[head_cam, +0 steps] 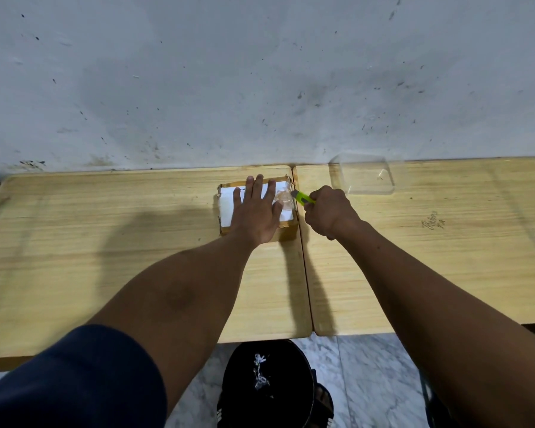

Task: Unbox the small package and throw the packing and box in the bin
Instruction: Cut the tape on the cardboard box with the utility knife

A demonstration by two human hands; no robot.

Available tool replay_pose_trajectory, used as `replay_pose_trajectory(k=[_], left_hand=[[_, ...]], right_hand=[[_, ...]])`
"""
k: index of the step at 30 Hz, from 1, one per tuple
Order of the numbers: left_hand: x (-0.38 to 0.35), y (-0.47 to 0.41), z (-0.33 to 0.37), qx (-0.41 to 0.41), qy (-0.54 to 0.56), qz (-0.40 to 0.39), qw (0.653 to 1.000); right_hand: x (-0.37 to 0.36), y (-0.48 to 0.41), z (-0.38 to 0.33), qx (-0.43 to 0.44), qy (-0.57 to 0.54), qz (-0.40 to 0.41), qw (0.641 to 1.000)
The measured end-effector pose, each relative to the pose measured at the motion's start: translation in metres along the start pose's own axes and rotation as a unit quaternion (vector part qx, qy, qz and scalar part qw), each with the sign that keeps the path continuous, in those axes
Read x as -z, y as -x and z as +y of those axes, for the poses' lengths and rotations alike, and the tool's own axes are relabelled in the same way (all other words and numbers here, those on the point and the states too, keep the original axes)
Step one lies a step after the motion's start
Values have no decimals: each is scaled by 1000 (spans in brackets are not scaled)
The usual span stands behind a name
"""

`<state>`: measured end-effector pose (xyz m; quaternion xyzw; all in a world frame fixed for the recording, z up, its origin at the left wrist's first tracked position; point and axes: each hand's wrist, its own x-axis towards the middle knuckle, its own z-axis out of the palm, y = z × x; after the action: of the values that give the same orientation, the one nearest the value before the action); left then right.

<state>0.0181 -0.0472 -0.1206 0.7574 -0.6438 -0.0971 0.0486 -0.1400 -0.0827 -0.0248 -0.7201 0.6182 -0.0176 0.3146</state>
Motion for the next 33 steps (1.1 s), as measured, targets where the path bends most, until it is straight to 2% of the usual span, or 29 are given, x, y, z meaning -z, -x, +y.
replay_pose_trajectory(k=[15,25,33], left_hand=[[1,-2,-1,-3,-10,2,1000],[1,-2,-1,3,-7,0,1000],[2,2,1,7,7,-18,1000]], right_hand=[[-13,9,14,12,-30,43,999],[-21,23,14,12,-13,24,1000],[-22,42,21,4,43,-5,999]])
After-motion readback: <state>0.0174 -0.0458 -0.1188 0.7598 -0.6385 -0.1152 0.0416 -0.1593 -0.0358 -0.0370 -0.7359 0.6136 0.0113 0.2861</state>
